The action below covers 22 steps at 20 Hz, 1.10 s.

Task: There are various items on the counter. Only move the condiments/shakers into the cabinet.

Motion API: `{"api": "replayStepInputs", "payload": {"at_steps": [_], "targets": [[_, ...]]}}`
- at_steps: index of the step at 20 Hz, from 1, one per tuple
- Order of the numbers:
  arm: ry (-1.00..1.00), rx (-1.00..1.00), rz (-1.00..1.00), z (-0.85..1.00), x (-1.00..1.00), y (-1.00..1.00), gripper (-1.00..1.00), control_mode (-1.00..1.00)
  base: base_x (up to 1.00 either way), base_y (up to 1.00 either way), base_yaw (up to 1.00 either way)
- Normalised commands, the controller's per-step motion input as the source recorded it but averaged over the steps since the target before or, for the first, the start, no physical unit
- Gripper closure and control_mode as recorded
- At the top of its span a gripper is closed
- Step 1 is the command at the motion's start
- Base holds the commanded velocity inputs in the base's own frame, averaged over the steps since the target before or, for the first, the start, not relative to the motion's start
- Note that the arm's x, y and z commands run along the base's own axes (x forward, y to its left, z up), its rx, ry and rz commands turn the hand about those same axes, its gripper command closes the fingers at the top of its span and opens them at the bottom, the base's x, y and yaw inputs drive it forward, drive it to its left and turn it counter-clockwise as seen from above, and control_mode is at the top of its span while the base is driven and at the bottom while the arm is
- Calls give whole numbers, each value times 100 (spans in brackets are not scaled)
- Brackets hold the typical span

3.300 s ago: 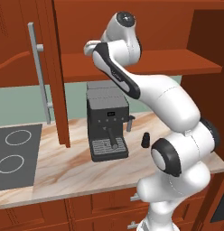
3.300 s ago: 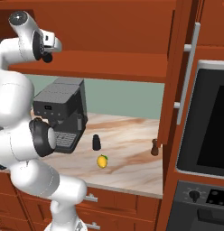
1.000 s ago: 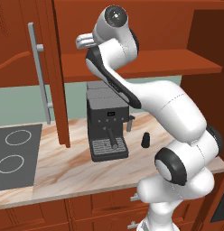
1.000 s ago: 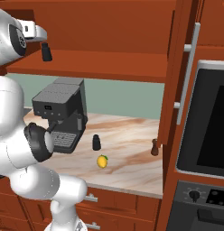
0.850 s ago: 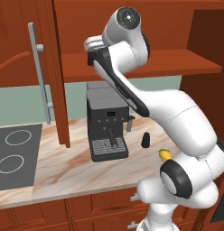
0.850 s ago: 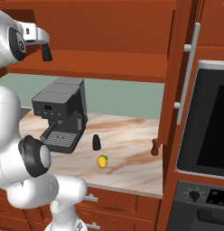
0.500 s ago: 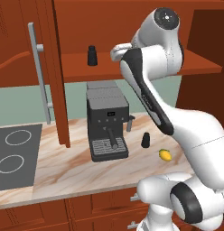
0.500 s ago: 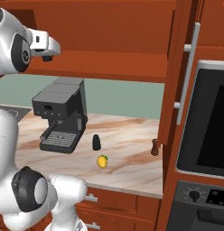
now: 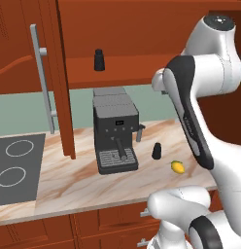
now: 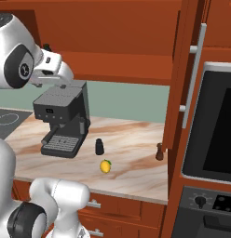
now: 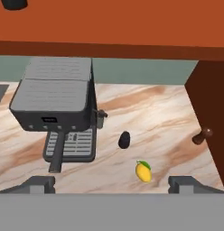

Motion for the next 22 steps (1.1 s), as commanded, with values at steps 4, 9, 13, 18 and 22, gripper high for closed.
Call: {"api": "replayStepInputs", "payload": {"at_steps": [4, 9, 13, 18, 22], "targets": [[26, 0, -6, -66, -36, -32, -100, -100, 0, 0, 0], [3, 1, -1, -74, -4, -6, -100, -100, 0, 0, 0], [0, 6, 0, -58, 0, -6, -100, -100, 0, 0, 0], [-8, 9, 0, -53, 0, -14, -100, -100, 0, 0, 0], [-14, 5, 0, -47, 0, -19, -100, -100, 0, 0, 0]]}}
